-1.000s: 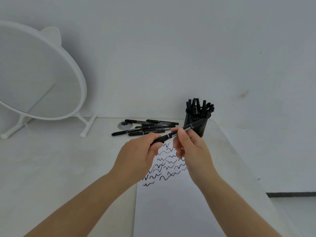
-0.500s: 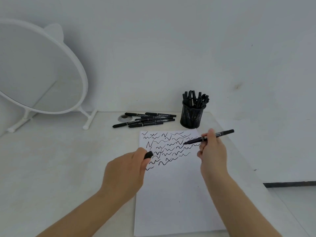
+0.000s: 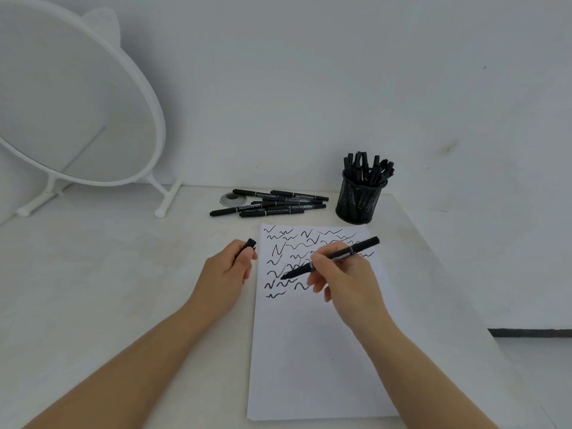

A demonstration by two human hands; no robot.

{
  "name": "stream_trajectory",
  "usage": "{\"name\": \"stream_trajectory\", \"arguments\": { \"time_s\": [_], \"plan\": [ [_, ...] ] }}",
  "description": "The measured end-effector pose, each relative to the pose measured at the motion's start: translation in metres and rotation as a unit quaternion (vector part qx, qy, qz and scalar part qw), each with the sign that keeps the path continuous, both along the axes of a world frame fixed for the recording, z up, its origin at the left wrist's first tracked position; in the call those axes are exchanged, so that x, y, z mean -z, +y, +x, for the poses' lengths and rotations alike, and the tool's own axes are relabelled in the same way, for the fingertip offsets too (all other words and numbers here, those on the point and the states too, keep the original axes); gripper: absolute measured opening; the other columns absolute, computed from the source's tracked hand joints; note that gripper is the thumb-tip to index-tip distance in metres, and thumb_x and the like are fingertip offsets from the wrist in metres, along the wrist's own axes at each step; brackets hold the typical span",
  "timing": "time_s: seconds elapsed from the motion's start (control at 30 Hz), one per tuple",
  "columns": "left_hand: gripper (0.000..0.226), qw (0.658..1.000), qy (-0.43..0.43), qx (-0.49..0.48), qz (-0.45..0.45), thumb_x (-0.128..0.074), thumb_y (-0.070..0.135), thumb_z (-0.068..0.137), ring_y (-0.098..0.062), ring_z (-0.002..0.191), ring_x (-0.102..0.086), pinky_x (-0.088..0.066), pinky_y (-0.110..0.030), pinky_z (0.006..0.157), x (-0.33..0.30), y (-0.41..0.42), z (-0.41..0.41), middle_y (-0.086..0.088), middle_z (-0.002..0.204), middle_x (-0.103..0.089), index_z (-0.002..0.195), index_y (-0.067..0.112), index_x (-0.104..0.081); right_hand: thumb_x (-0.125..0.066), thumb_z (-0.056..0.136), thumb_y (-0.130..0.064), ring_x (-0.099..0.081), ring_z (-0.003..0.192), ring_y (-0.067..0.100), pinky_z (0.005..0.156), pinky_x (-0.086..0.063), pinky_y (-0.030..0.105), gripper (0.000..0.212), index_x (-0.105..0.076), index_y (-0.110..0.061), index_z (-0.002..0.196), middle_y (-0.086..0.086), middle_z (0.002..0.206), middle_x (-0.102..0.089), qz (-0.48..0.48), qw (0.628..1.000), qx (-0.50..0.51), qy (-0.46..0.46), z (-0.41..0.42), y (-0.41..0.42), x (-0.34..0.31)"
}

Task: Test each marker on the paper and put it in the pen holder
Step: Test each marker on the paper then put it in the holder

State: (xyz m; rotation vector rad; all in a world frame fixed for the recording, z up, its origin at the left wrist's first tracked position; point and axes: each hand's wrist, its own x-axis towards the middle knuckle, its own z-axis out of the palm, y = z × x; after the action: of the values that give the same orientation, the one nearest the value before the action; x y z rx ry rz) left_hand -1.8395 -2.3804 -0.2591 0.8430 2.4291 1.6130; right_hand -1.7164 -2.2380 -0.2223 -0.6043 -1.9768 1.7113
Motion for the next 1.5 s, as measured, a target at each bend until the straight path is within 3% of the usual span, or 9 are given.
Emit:
{"name": "stream_trajectory", "arguments": {
  "time_s": [0.2,0.33,0.53,0.77,0.87,1.07,1.23,1.37,1.5],
  "plan": [
    [0.024,0.998,-0.006,0.058,-0.034,-0.04,0.019,0.097,-0.001,0.052,-0.046,-0.034,-0.008,0.051,0.005,-0.009,-0.002,0.015,0.055,-0.054,0.078,0.025,-0.053,-0.059,0.083,-0.02,-0.053,0.046,0.005,0.047,-0.039,0.014,0.021,-0.055,-0.024,0.062,-0.007,0.05,-0.062,0.073,0.996,0.048,-0.018,-0.001,-0.005,0.018],
    [0.023,0.996,-0.005,0.077,-0.055,-0.042,0.021,0.096,0.0,0.057,-0.049,-0.036,-0.008,0.057,0.006,-0.008,-0.002,0.018,0.064,-0.06,0.078,0.03,-0.054,-0.058,0.084,-0.018,-0.047,0.044,0.007,0.044,-0.037,0.016,0.026,-0.053,-0.027,0.06,-0.006,0.047,-0.058,0.05,0.996,0.075,-0.003,0.003,0.009,0.022],
    [0.022,0.988,0.039,0.104,-0.104,-0.043,0.026,0.094,-0.001,0.047,-0.042,-0.034,-0.011,0.051,0.004,-0.009,0.004,0.024,0.066,-0.061,0.08,0.032,-0.058,-0.057,0.083,-0.01,-0.054,0.049,0.009,0.048,-0.039,0.015,0.026,-0.054,-0.026,0.063,0.0,0.053,-0.062,0.032,0.999,0.02,-0.016,0.005,0.014,0.027],
    [0.019,0.983,0.053,0.107,-0.136,-0.042,0.028,0.093,0.004,0.056,-0.046,-0.032,-0.015,0.054,0.005,-0.009,0.005,0.012,0.079,-0.063,0.085,0.034,-0.058,-0.055,0.075,-0.031,-0.058,0.06,0.017,0.056,-0.046,0.027,0.007,-0.054,-0.034,0.07,-0.008,0.057,-0.064,0.111,0.993,-0.013,-0.032,0.002,0.011,0.038],
    [0.019,0.983,0.052,0.108,-0.141,-0.042,0.027,0.094,0.003,0.055,-0.046,-0.031,-0.017,0.054,0.004,-0.008,0.006,0.012,0.084,-0.065,0.085,0.033,-0.059,-0.055,0.077,-0.032,-0.059,0.061,0.012,0.056,-0.043,0.019,0.009,-0.053,-0.035,0.069,-0.009,0.06,-0.065,0.148,0.988,-0.022,-0.04,0.002,0.011,0.04],
    [0.02,0.986,0.036,0.102,-0.126,-0.043,0.024,0.095,0.004,0.05,-0.044,-0.035,-0.01,0.054,0.002,-0.009,0.008,0.034,0.074,-0.06,0.085,0.03,-0.06,-0.051,0.07,-0.036,-0.045,0.049,0.01,0.045,-0.033,0.02,0.008,-0.051,-0.028,0.067,0.006,0.06,-0.059,0.146,0.988,0.024,-0.05,0.005,0.015,0.042],
    [0.02,0.986,0.042,0.105,-0.123,-0.044,0.024,0.094,0.001,0.05,-0.044,-0.035,-0.01,0.055,0.003,-0.009,0.007,0.031,0.08,-0.062,0.083,0.032,-0.06,-0.056,0.082,-0.019,-0.045,0.049,0.004,0.046,-0.034,0.015,0.017,-0.048,-0.024,0.068,-0.016,0.054,-0.057,0.166,0.982,0.083,-0.015,0.008,0.016,0.039],
    [0.012,0.985,0.058,0.113,-0.12,-0.049,0.032,0.092,-0.004,0.058,-0.046,-0.035,-0.017,0.057,0.008,-0.01,0.006,0.01,0.082,-0.066,0.085,0.035,-0.059,-0.062,0.085,-0.013,-0.049,0.051,0.002,0.051,-0.04,0.013,0.02,-0.056,-0.028,0.074,-0.015,0.059,-0.06,0.069,0.993,0.083,0.054,0.009,0.016,0.033],
    [0.014,0.978,0.091,0.141,-0.126,-0.045,0.043,0.085,-0.006,0.081,-0.051,-0.037,-0.015,0.066,0.01,-0.007,0.008,0.018,0.089,-0.061,0.094,0.037,-0.054,-0.058,0.083,-0.014,-0.051,0.055,0.008,0.054,-0.042,0.018,0.015,-0.062,-0.024,0.073,-0.006,0.059,-0.061,-0.058,0.993,-0.007,0.099,0.01,0.019,0.03]
  ]
}}
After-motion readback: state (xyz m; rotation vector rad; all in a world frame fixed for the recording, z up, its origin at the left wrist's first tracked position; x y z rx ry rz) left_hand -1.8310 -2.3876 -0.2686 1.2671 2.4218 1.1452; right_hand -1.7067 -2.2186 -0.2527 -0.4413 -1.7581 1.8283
